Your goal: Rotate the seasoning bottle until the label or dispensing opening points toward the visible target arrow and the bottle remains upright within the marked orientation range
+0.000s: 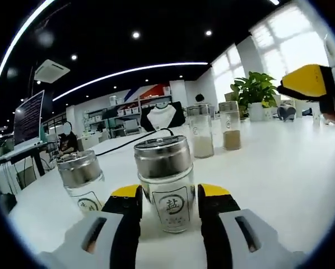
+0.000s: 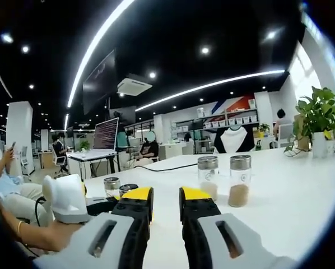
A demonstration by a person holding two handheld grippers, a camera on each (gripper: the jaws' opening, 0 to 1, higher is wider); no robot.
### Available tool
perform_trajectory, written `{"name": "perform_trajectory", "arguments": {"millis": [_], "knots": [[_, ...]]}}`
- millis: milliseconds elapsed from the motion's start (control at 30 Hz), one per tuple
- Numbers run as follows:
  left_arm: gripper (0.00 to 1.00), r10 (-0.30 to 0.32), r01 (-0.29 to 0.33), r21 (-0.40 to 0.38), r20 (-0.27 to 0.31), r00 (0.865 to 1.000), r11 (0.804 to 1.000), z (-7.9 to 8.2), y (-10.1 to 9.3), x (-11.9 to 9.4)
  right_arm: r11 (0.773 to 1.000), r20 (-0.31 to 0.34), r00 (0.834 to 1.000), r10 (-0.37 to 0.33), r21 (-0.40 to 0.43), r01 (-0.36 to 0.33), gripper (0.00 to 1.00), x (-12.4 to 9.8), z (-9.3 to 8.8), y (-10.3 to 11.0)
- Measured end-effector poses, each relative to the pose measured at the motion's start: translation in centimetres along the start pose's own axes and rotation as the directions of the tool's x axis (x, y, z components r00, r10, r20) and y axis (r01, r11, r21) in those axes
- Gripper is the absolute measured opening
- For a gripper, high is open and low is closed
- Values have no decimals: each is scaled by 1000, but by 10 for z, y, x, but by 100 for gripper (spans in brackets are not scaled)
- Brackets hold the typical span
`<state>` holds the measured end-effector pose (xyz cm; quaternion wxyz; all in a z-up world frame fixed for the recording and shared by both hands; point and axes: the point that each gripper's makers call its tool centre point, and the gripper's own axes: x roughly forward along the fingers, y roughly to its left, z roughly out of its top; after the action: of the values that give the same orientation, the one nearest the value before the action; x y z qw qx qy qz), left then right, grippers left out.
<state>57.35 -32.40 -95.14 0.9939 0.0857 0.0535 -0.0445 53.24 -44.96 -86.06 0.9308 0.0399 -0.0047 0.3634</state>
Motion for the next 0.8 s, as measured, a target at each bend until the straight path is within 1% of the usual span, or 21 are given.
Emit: {"name": "perform_trajectory", "arguments": {"millis": [167,300,433,533,633,800], "knots": [[42,-11,11,11,6,1000,1000,1,-1,-1,1000,7,1000,-7,-3,7,16,-2,3,-1],[41,10,-11,14,25,1000,1000,4,4,-7,1000,8,1000,-9,-6,10,16,-3,5,-2],[41,10,-10,-5,20,1000,1000,2,4,-5,1000,2,1000,-14,-8,14,15,-4,3,-3],[38,2,-2,6,9,1000,1000,0,2,-4,1000,0,1000,-15,-10,15,15,-4,3,-4],[37,9,-9,18,7,1000,1000,1,2,-3,1000,-1,1000,-16,-14,16,15,-2,3,-2],[37,17,-17,10,7,1000,1000,0,5,-2,1000,-8,1000,-4,-28,4,15,2,4,1]]}}
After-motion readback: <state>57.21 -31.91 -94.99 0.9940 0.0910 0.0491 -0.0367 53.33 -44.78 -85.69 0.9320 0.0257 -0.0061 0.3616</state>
